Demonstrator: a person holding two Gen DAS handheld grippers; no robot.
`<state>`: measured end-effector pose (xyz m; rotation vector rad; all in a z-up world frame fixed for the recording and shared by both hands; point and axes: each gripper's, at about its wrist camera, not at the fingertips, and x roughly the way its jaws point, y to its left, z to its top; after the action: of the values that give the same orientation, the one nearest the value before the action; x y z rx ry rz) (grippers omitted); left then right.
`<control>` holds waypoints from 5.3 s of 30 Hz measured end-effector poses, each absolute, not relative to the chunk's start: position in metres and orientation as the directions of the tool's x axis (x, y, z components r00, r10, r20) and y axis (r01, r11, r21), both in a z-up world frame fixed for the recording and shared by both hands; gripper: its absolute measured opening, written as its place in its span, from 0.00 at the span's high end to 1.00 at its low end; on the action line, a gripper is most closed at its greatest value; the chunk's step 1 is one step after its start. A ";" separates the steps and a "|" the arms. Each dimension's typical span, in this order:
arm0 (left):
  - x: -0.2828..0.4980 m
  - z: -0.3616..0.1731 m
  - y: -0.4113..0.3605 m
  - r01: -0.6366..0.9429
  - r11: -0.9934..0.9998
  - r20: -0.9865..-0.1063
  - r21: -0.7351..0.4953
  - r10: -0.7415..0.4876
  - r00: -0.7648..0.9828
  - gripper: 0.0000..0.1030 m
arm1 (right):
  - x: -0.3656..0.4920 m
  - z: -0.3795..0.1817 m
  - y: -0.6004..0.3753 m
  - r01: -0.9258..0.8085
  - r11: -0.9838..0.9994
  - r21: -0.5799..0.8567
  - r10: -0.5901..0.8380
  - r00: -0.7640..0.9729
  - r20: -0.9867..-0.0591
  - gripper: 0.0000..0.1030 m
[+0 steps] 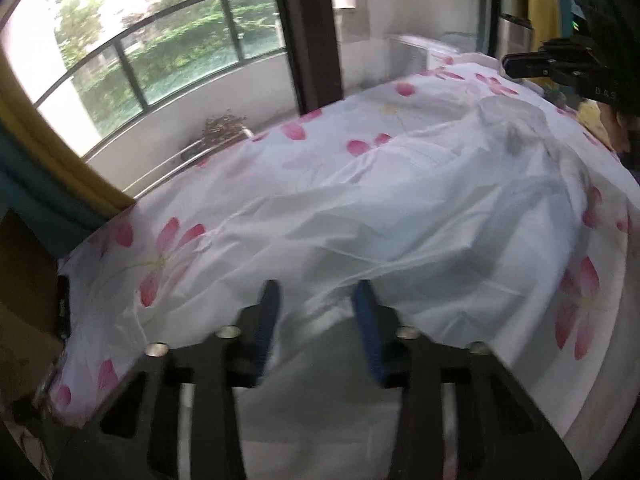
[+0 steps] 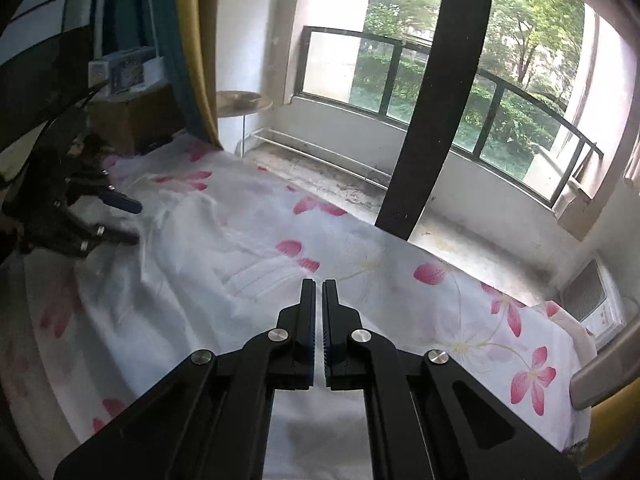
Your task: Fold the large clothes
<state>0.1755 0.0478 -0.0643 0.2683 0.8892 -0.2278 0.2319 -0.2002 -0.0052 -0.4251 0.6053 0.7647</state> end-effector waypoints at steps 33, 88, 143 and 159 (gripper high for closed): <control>0.207 -0.012 0.068 0.251 0.961 -0.666 0.115 -0.113 0.738 0.96 | 0.216 -0.034 -0.215 -0.720 0.592 -0.363 0.376 0.645 -0.665 0.98; 0.371 -0.065 0.111 0.032 0.987 -0.766 0.158 0.103 0.634 0.63 | 0.385 -0.038 -0.182 -0.589 0.718 -0.370 0.221 0.697 -0.682 0.41; 0.100 -0.102 0.175 -0.250 0.959 -0.801 -0.134 0.044 0.597 0.55 | 0.214 -0.084 -0.363 -0.304 0.936 0.176 0.315 0.506 -0.803 0.36; 0.060 -0.084 0.149 -0.156 0.976 -0.750 -0.153 -0.012 0.661 0.95 | 0.153 -0.068 -0.358 -0.361 0.926 0.109 0.318 0.591 -0.741 0.94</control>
<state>0.0598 0.1489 -0.0841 -0.2115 0.8463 0.0825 0.1532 -0.3583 -0.0681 -0.0550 0.8512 0.3954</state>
